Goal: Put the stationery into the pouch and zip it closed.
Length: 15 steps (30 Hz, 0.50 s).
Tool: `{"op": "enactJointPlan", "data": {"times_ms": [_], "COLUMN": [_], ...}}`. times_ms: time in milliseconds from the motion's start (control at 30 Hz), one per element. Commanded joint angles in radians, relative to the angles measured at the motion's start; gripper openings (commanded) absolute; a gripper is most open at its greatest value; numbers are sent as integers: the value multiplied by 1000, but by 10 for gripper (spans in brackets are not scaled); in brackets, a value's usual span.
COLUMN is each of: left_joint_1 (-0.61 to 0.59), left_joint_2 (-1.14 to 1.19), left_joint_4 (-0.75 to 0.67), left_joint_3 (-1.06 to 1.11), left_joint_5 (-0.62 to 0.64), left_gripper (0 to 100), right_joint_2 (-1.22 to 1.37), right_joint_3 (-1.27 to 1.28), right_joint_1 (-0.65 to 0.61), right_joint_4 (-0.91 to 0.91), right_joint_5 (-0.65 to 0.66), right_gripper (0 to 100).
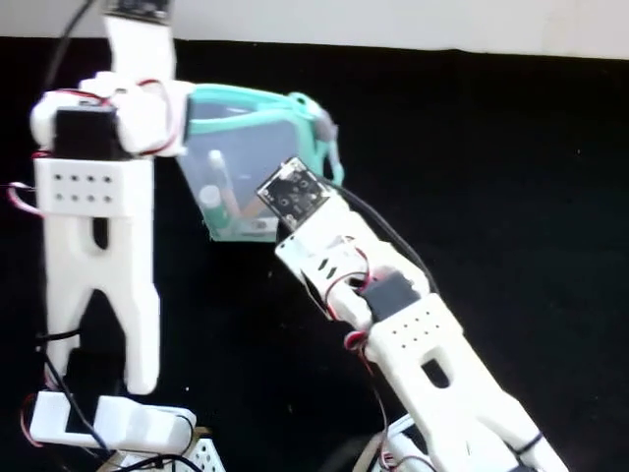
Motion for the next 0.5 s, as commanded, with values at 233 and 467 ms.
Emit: {"op": "enactJointPlan", "data": {"times_ms": [233,467], "left_joint_1": [65,65], "left_joint_2": [97,97], "left_joint_4": [9,9], "left_joint_3": [93,91], "left_joint_5": [6,5], "left_gripper": [6,6], "right_joint_2": [-101,-101], "right_joint_3": [-294,-202], "right_joint_1": [13,5], "right_joint_4": [173,194], "right_joint_5": [-55,-51], "right_gripper": [6,6]}}
